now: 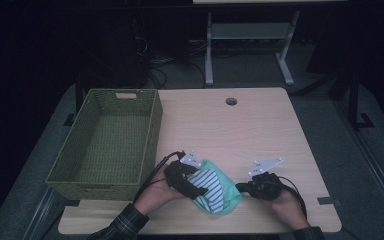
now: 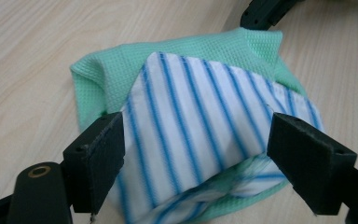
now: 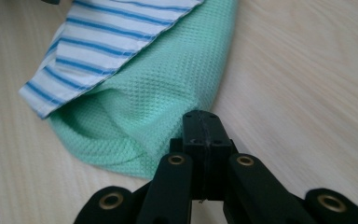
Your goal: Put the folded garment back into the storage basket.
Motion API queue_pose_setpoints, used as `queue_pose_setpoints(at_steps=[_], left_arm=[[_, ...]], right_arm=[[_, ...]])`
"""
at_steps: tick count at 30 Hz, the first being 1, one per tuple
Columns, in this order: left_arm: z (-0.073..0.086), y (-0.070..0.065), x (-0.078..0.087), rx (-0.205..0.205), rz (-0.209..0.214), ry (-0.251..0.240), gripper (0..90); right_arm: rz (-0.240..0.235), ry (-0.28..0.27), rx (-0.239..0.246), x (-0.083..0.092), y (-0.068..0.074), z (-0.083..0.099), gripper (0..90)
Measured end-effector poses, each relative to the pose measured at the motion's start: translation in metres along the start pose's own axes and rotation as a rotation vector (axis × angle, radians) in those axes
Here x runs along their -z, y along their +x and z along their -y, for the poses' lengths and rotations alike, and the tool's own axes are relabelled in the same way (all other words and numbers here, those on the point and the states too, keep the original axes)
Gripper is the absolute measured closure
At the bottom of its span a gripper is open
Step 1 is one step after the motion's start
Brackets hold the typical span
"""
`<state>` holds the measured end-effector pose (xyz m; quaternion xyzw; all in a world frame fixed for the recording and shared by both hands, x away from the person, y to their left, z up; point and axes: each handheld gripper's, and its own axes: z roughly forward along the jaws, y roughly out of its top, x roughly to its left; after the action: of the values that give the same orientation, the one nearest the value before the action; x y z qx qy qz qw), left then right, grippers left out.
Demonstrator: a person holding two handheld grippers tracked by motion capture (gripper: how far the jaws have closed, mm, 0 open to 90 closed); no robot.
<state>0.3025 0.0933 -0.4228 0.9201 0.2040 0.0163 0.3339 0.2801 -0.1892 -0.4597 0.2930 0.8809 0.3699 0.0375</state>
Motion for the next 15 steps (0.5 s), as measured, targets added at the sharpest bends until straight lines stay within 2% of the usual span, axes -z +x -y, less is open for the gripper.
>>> queue_pose_setpoints(at_steps=[4,7,8,10,13,15], left_arm=[[0.006,-0.003,0.002,-0.001,-0.006,0.008,18.2],[0.009,-0.006,0.001,0.014,-0.01,0.009,18.0],[0.012,-0.007,0.001,0.0,-0.015,0.031,17.9],[0.015,-0.009,0.0,-0.001,-0.019,0.036,17.7],[0.016,-0.011,-0.003,-0.006,-0.022,0.049,17.0],[0.017,-0.011,-0.006,-0.008,-0.025,0.056,16.8]], right_arm=[[-0.025,0.001,0.018,-0.005,0.009,-0.004,89.8],[-0.021,0.0,0.021,-0.006,0.01,-0.006,89.8],[-0.005,-0.012,0.012,-0.004,0.005,-0.006,89.7],[0.011,-0.031,-0.007,-0.001,-0.001,-0.005,88.6],[0.051,-0.051,-0.053,0.003,-0.011,-0.003,80.2],[0.068,-0.055,-0.063,0.005,-0.014,-0.002,77.6]])
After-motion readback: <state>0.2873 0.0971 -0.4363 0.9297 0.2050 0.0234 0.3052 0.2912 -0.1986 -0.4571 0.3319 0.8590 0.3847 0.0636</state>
